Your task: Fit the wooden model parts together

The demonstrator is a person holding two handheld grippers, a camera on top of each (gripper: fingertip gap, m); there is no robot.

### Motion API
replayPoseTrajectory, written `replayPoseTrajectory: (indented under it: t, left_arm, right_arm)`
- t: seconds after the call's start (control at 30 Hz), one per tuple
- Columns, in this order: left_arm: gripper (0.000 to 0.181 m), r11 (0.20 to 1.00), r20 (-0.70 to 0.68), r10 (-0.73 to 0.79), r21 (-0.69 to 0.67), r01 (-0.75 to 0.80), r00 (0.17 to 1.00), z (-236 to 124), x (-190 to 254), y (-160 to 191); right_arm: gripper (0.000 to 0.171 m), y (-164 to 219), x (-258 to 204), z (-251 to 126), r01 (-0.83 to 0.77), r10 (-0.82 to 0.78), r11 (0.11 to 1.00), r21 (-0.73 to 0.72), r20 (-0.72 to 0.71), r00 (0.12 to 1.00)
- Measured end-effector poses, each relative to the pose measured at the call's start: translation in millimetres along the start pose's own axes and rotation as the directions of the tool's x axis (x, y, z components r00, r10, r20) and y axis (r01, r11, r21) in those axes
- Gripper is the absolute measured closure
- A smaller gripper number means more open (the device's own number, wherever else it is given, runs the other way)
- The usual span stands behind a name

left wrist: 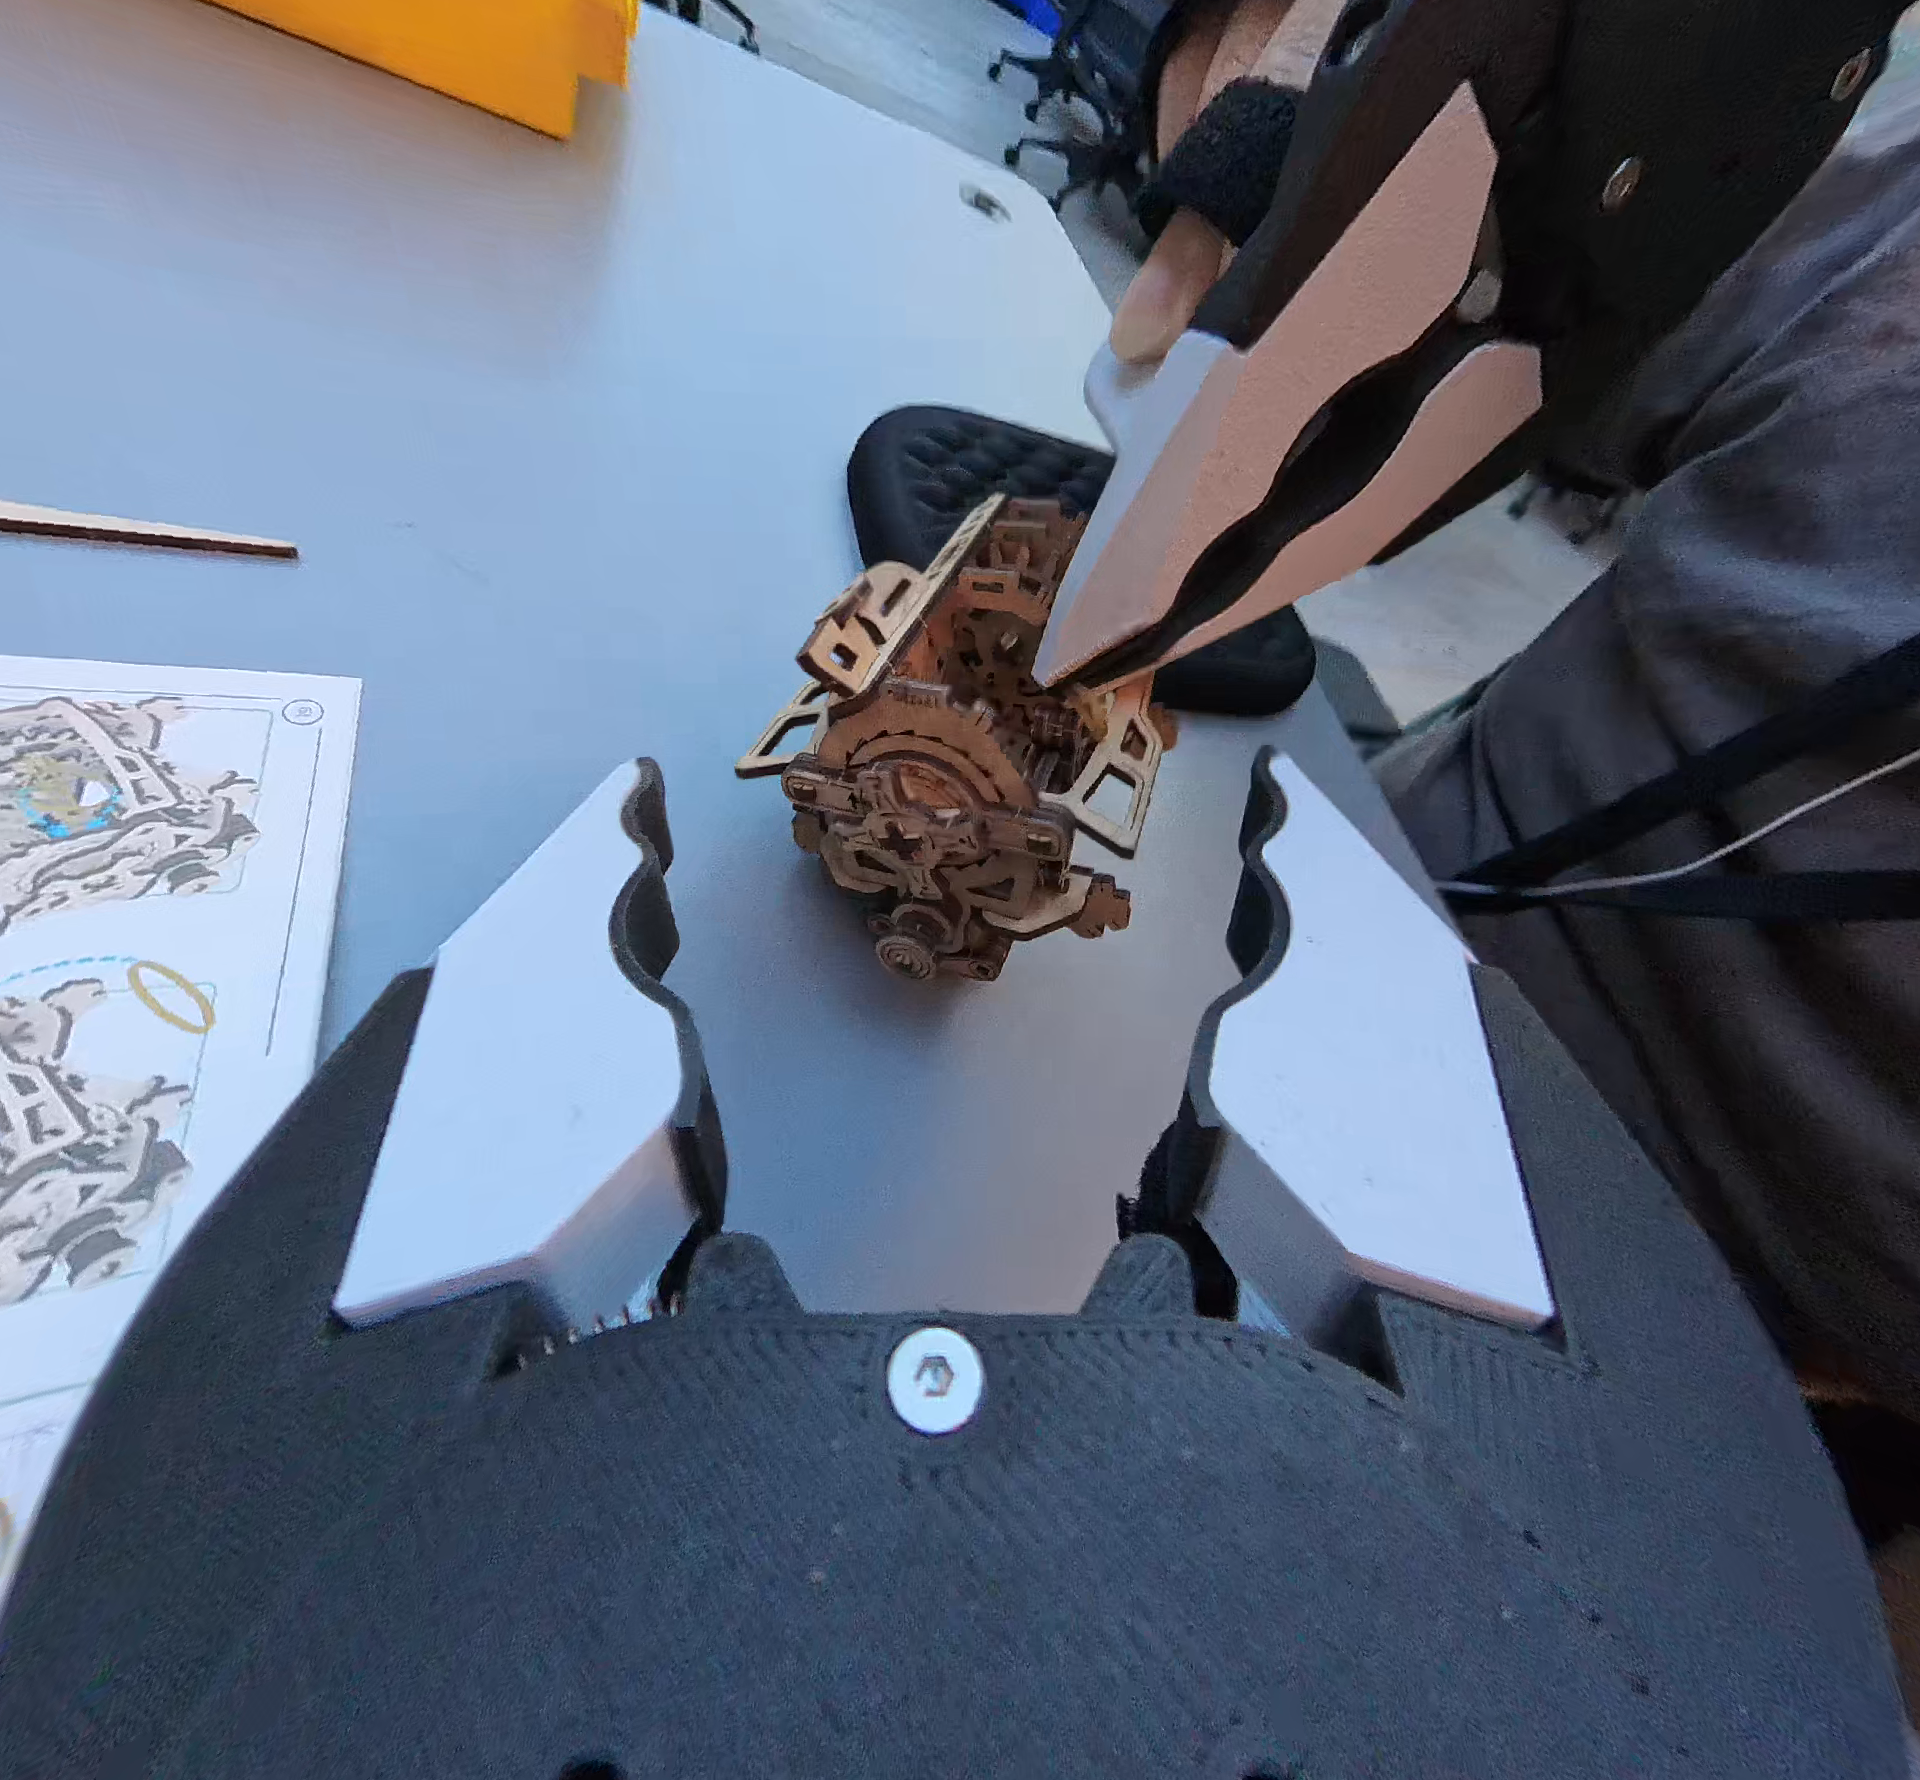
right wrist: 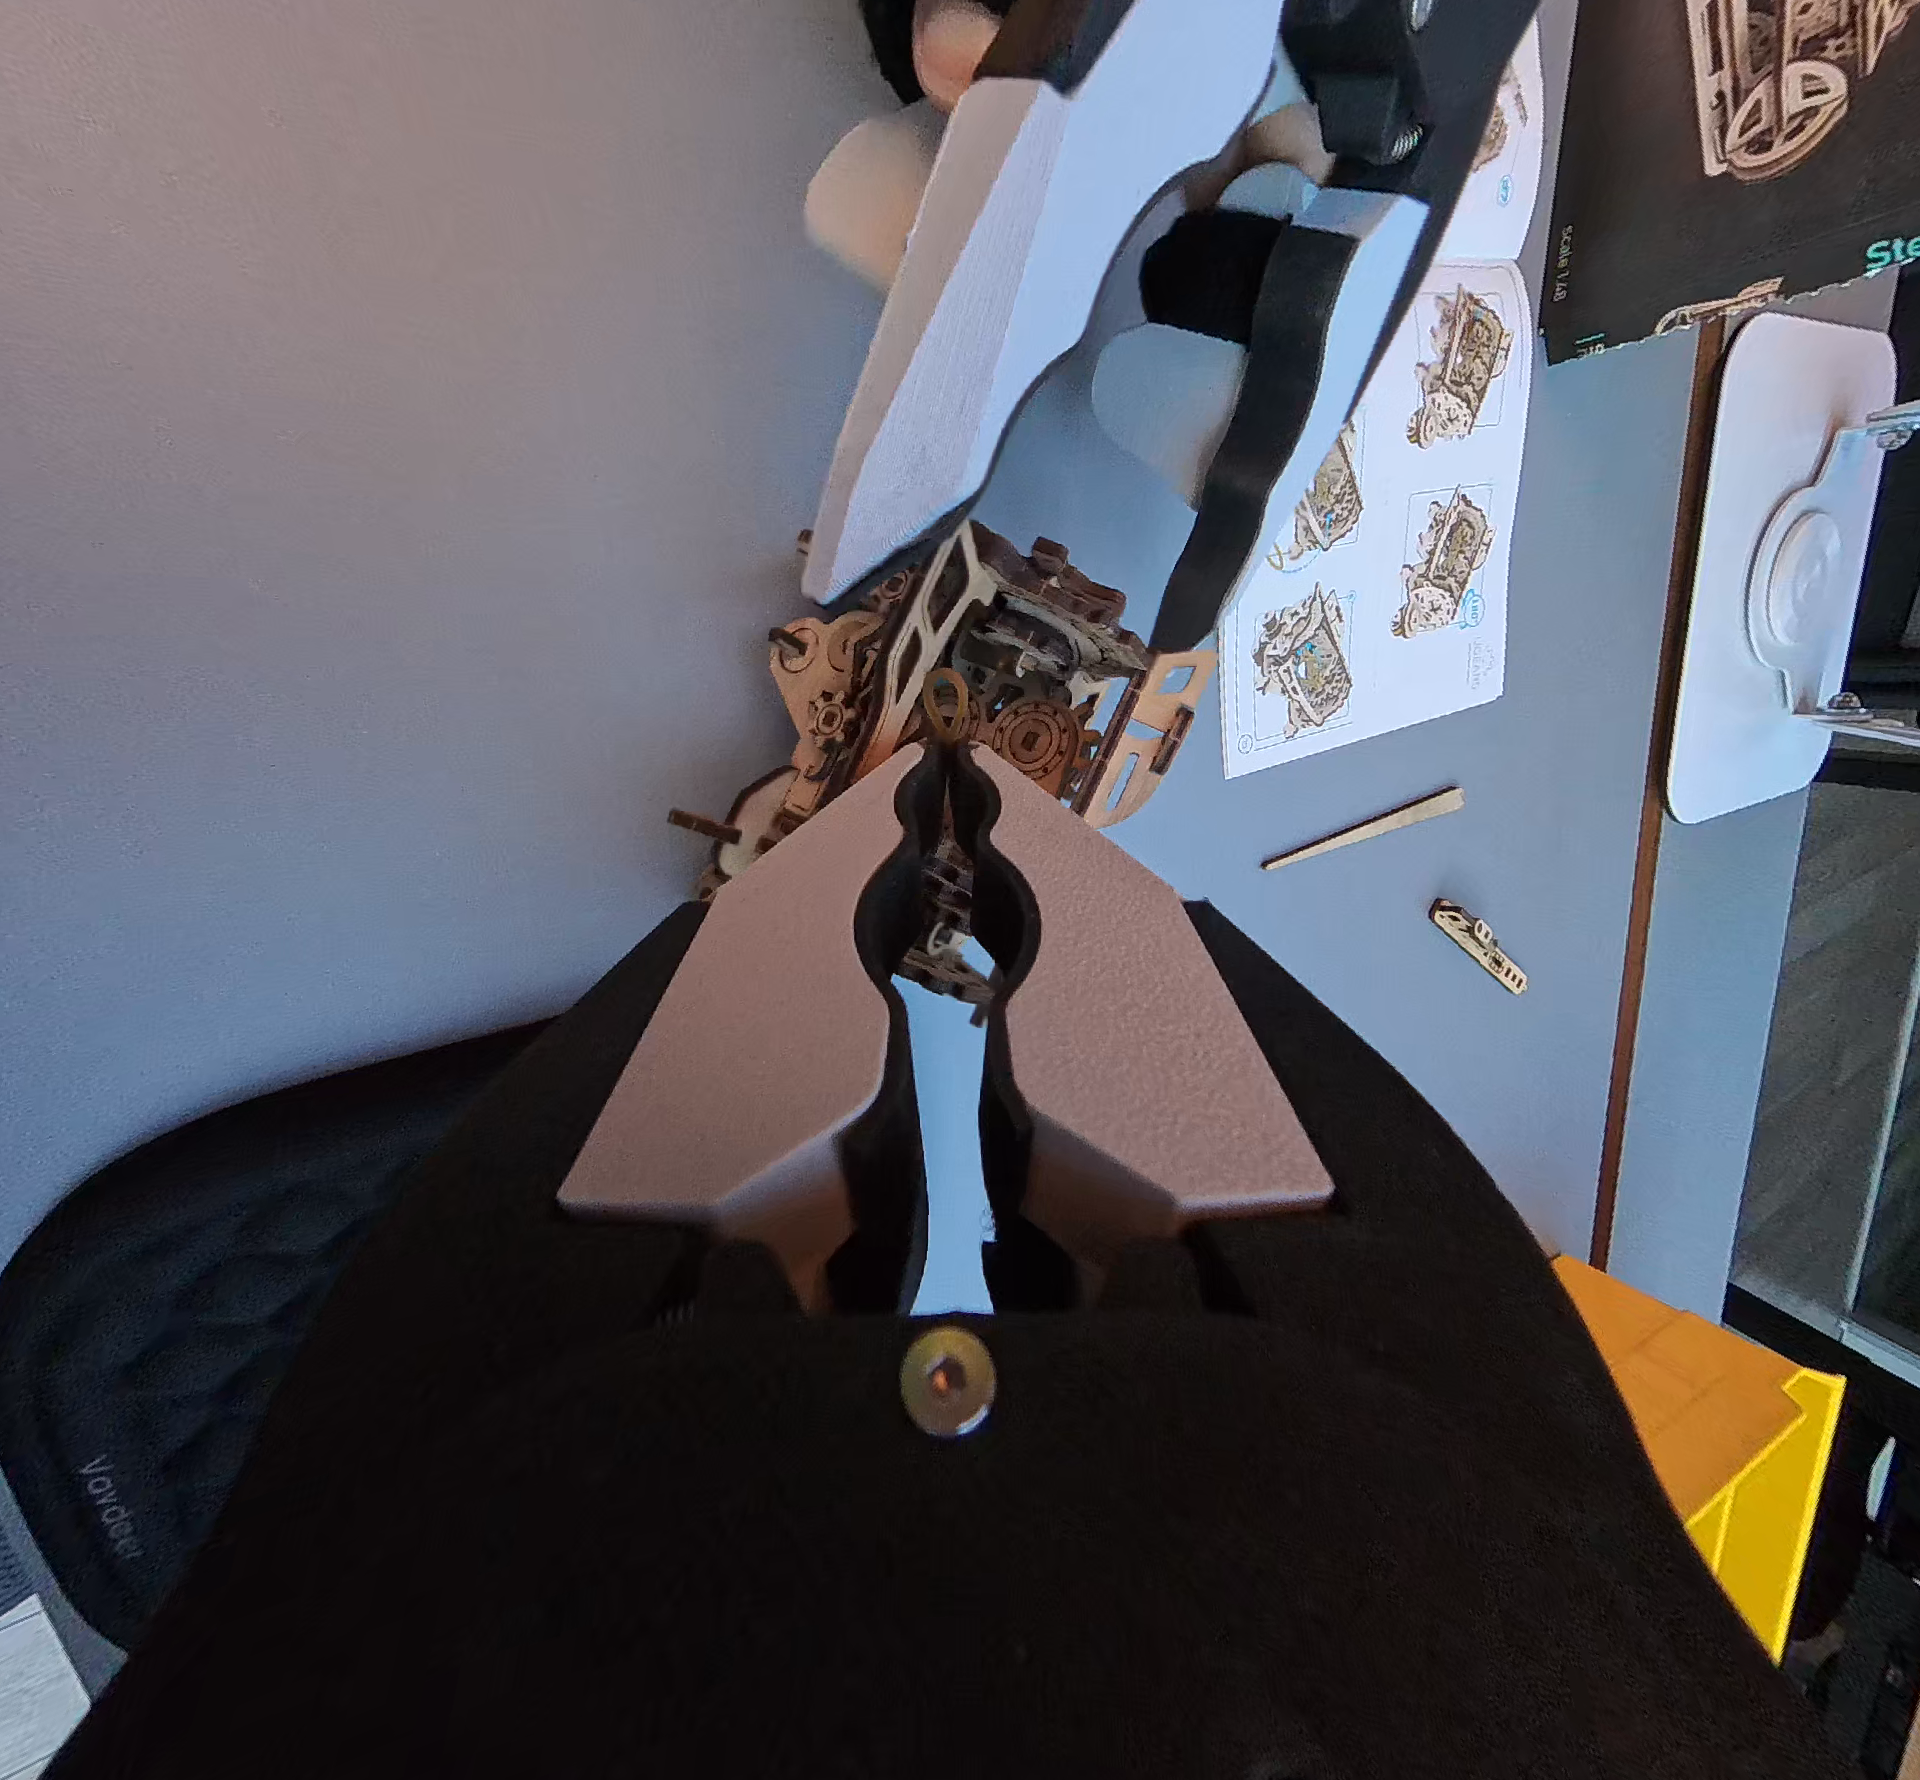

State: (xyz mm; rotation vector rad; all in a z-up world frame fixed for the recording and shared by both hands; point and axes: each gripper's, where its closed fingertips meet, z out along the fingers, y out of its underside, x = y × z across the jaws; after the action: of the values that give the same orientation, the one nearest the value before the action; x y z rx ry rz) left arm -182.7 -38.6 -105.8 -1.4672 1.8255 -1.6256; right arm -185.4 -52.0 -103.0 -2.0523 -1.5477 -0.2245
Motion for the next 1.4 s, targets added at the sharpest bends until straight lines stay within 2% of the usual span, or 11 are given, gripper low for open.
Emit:
replayPoseTrajectory:
  t: [0.1,0.23,0.43,0.53,0.63,0.77,0.93,1.03,1.1,1.4]
  left_arm:
    - [0.064,0.991,-0.017,0.074,-0.108,-0.075,0.997,3.9,-4.8,11.0]
    - [0.06,0.992,-0.161,0.028,-0.117,-0.047,0.987,7.7,1.8,6.6]
    - [0.074,0.989,-0.317,-0.019,-0.148,-0.029,0.948,10.0,8.2,3.3]
    - [0.08,0.982,-0.298,0.0,-0.181,-0.056,0.955,12.2,6.8,8.6]
    - [0.094,0.974,-0.245,0.027,-0.21,-0.08,0.969,10.0,3.0,16.4]
    - [0.095,0.982,-0.177,-0.007,-0.186,-0.027,0.984,8.2,6.9,20.5]
    - [0.082,0.988,-0.158,-0.09,-0.138,0.068,0.983,8.7,12.8,17.2]
    - [0.083,0.981,-0.167,-0.177,-0.116,0.159,0.97,12.5,8.9,11.4]
    - [0.091,0.974,-0.178,-0.207,-0.134,0.184,0.962,14.0,8.4,13.2]
    - [0.091,0.987,-0.128,-0.091,-0.145,0.072,0.988,13.9,11.2,17.7]
  right_arm:
    - [0.171,-1.1,-0.1,0.3,0.003,-0.003,1.0,0.004,0.0,1.0]
    - [0.171,-2.7,0.0,1.2,0.019,-0.019,1.0,0.003,-0.004,1.0]
    - [0.171,-2.5,0.2,1.3,0.025,-0.025,1.0,0.012,0.002,1.0]
    - [0.171,-1.9,0.4,1.2,0.026,-0.026,0.999,0.019,0.006,1.0]
    - [0.171,-0.4,1.3,0.9,0.023,-0.023,0.999,0.029,0.009,1.0]
    - [0.171,0.4,1.2,0.2,0.034,-0.035,0.998,0.053,0.019,0.999]
    - [0.171,1.0,2.3,-1.6,0.086,-0.085,0.994,0.065,-0.02,0.996]
    - [0.171,0.0,1.5,-1.7,0.099,-0.097,0.993,0.069,-0.026,0.995]
    - [0.171,-0.2,1.4,-1.6,0.103,-0.101,0.992,0.07,-0.026,0.995]
    - [0.171,-4.4,-3.5,-2.2,0.115,-0.114,0.989,0.095,-0.017,0.993]
